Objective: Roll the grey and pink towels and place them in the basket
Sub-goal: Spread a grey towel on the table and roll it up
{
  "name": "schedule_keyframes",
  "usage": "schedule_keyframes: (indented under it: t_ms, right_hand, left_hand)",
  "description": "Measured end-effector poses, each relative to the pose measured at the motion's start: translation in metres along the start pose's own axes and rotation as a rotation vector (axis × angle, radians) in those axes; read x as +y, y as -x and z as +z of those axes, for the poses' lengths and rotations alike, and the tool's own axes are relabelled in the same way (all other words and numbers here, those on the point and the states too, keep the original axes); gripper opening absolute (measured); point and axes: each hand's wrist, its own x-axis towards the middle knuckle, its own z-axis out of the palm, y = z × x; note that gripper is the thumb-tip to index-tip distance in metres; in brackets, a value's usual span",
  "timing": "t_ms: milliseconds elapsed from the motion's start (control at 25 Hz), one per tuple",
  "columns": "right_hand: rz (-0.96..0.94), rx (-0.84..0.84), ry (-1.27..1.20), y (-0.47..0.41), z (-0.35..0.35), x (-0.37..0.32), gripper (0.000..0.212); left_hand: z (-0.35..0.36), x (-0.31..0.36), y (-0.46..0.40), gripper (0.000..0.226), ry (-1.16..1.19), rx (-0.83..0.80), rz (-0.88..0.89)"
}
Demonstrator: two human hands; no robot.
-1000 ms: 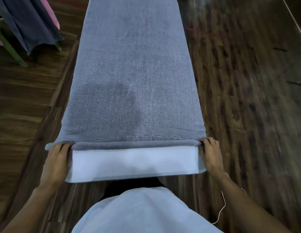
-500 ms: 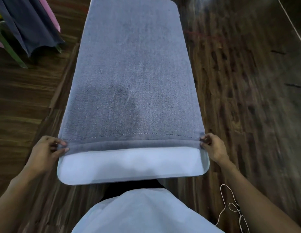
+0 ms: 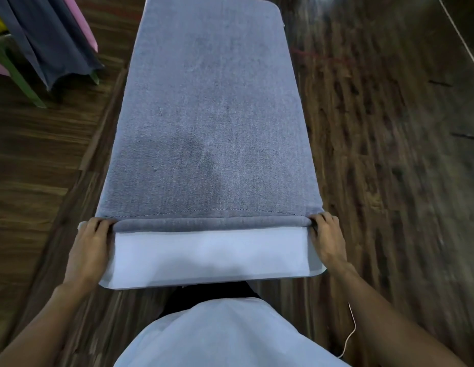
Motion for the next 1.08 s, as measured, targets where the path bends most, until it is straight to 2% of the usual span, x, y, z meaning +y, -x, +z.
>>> schedule_keyframes:
  t_ms: [160, 280, 360, 440, 520, 600, 680, 760, 880, 1080]
  right_hand:
    - [-0.033, -0.091, -0.015, 0.005, -0.008, 0.008, 0.025]
    - [-0.171, -0.260, -0.022, 0.002, -0.022, 0.025, 0.021]
    - [-0.067, -0.339, -0.156, -0.007, -0.034, 0.026, 0.014]
    - [0.111, -0.296, -0.316, -0.019, -0.038, 0.021, 0.013]
    - [0.222, -0.172, -0.382, -0.028, -0.034, 0.014, 0.016]
    - [0.213, -0.035, -0.284, -0.026, -0.025, 0.008, 0.012]
    - [0.096, 0.077, -0.015, -0.013, -0.013, 0.007, 0.009]
    - [-0.026, 0.136, 0.097, 0.007, 0.000, 0.008, 0.020]
    - [-0.092, 0.128, 0.125, 0.021, 0.008, 0.012, 0.035]
    - [-0.014, 0.037, 0.045, -0.005, -0.001, 0.008, 0.025]
  left_hand:
    - [-0.012, -0.018, 0.001, 0.038, -0.059, -0.087, 0.105]
    - [-0.025, -0.029, -0.004, 0.027, -0.030, -0.193, 0.276]
    - [-0.031, -0.030, -0.013, 0.019, 0.035, -0.234, 0.260]
    - [-0.035, -0.024, -0.026, 0.023, 0.210, -0.231, 0.050]
    - [-0.034, -0.016, -0.036, 0.019, 0.295, -0.151, -0.106]
    - [-0.032, -0.008, -0.034, 0.014, 0.195, -0.016, -0.058]
    - [-0.019, -0.008, -0.022, 0.015, 0.024, 0.103, 0.095]
    - [-0.001, -0.009, 0.001, 0.025, -0.092, 0.152, 0.177]
    - [0.015, -0.005, 0.021, 0.039, -0.147, 0.163, 0.206]
    - [0.008, -0.007, -0.007, 0.032, -0.055, 0.071, 0.108]
